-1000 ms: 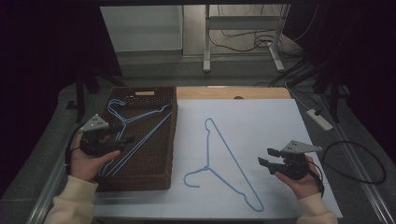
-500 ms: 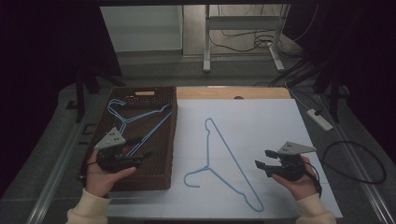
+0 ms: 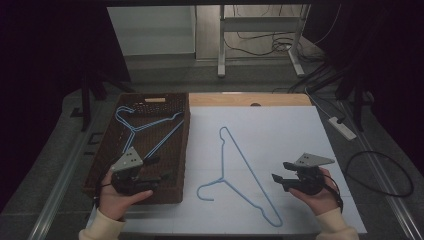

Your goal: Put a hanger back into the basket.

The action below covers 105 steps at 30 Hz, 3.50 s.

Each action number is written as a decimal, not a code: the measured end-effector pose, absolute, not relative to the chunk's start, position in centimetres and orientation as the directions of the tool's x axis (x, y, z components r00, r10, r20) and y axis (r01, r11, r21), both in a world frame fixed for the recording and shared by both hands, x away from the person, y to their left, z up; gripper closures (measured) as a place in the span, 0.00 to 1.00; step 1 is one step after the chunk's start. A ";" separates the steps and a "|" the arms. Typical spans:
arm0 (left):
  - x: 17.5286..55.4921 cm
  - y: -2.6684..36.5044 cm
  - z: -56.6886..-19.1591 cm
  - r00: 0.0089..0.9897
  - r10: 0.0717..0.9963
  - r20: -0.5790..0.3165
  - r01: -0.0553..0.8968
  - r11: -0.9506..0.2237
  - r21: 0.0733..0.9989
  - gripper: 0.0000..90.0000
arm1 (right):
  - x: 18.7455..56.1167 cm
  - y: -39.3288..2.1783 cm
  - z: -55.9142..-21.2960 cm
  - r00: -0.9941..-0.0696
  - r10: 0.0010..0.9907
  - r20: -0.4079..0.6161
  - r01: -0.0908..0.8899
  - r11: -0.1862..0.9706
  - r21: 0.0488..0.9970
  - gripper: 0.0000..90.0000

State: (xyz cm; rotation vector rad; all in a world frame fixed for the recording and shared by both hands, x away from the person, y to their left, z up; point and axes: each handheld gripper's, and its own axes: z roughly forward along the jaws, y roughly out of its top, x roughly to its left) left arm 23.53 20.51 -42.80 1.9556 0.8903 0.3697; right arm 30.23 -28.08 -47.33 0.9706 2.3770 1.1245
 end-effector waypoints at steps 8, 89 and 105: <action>23.5 20.0 -43.1 0.702 0.706 -0.090 0.432 -0.322 0.843 0.37 | 30.0 -28.1 -47.4 -0.708 0.706 -0.024 0.438 0.465 0.769 0.42; 23.3 20.1 -43.5 0.710 0.698 -0.091 0.419 -0.315 0.851 0.37 | 31.0 -11.9 -49.7 -0.858 0.510 -0.065 0.485 0.845 0.226 0.63; 23.3 20.0 -43.6 0.713 0.696 -0.088 0.418 -0.321 0.850 0.37 | 31.6 -11.5 -49.6 -0.844 0.535 -0.035 0.521 0.834 0.182 0.98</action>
